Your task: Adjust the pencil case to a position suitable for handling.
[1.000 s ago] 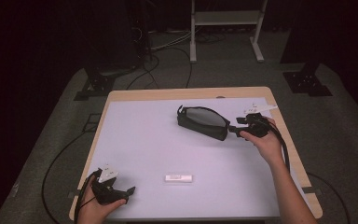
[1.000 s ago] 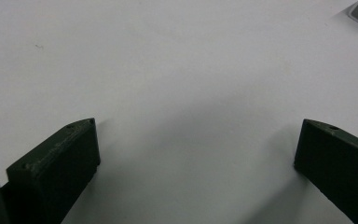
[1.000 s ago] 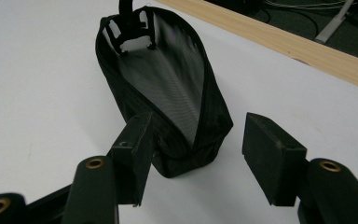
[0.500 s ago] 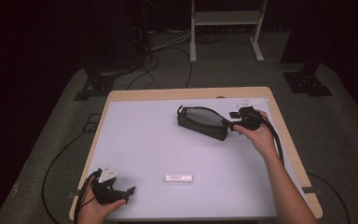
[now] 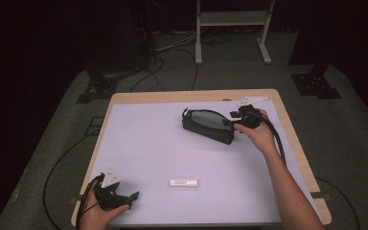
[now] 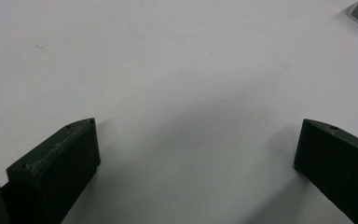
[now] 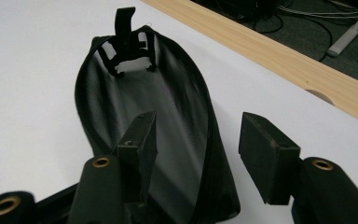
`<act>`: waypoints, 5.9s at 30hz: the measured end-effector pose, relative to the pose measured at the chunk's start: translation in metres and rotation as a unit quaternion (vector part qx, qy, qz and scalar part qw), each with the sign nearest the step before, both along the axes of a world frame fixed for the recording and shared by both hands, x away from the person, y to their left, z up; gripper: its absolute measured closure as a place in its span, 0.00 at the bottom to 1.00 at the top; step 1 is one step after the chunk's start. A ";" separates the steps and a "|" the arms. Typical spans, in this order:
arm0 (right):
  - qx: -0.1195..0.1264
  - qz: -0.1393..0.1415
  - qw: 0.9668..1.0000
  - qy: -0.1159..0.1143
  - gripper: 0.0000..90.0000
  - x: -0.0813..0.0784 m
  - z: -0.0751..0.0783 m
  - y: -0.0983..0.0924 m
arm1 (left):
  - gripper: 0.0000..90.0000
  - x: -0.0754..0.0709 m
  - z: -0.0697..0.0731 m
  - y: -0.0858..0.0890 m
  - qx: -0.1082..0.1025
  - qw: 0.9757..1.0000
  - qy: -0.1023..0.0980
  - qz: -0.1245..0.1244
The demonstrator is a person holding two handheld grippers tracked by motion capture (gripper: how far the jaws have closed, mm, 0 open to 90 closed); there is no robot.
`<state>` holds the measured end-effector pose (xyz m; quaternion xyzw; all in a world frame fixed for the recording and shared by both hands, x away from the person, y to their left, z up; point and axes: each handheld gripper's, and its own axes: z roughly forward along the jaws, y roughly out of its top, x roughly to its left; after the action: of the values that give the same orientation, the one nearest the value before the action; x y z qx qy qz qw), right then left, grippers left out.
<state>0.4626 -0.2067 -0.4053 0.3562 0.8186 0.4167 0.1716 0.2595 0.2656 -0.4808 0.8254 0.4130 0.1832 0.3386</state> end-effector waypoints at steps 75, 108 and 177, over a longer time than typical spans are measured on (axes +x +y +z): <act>-0.025 0.092 0.995 0.035 0.98 0.044 0.001 0.042 | 0.00 0.000 0.000 0.000 -0.001 1.000 0.001 0.001; -0.030 0.178 0.983 0.034 0.98 0.010 0.023 0.046 | 0.00 0.000 0.000 0.000 -0.002 1.000 0.001 0.002; -0.036 0.317 0.945 0.073 0.98 -0.036 0.008 0.087 | 0.00 0.000 0.000 0.000 -0.002 1.000 0.001 0.002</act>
<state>0.4269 -0.1201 -0.3971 0.1013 0.9140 0.3926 -0.0167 0.2598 0.2654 -0.4808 0.8241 0.4153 0.1817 0.3395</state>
